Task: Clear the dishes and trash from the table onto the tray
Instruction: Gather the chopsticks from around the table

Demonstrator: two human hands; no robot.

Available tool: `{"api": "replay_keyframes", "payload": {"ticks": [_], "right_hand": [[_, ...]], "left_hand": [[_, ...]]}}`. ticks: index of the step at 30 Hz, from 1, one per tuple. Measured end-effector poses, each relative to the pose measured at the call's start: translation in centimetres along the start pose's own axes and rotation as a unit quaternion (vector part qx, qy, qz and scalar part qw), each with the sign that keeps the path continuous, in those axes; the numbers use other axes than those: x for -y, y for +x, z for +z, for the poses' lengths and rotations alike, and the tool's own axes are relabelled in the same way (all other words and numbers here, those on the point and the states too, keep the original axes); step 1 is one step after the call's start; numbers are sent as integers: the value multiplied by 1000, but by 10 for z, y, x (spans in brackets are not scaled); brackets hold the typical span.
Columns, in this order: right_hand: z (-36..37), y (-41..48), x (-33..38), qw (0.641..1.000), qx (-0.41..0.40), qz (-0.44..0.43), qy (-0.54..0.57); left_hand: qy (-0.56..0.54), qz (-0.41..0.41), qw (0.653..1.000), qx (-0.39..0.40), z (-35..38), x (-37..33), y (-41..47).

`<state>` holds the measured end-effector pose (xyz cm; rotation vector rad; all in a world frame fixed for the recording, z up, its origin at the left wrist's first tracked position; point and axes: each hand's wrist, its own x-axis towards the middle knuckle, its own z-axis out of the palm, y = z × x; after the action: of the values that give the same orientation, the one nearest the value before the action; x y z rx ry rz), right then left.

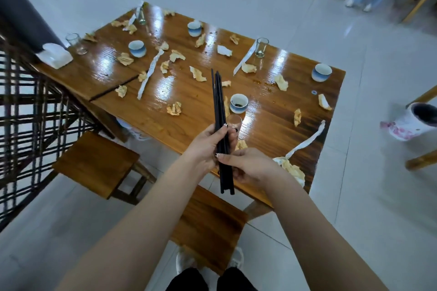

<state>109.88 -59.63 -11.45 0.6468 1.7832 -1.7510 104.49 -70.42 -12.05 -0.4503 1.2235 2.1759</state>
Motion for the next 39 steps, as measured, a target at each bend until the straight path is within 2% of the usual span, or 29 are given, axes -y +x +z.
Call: {"api": "replay_keyframes", "payload": {"ticks": [8,14,21,26,32,39], "right_hand": [[63,-5,21,999,38,-26,-14],[141,-11,26,997,47,-37,-58],[249,-21,23,994,101,-19,-32],[307,-27,29,984,161,-19,-72],[354,-8,46,977,186,-14,-101],[377,37,78,978,185,-25,-96]], "left_hand": [[-32,48,998,-16,-48,-32,-33],[-67,67,995,-25,-114,-61,-72],[-66,65,995,-30,-208,-96,-126],[-34,57,997,-28,-264,-124,-162],[-23,70,996,-42,-310,-154,-164],[-5,72,997,-39,-332,-197,-130]]}}
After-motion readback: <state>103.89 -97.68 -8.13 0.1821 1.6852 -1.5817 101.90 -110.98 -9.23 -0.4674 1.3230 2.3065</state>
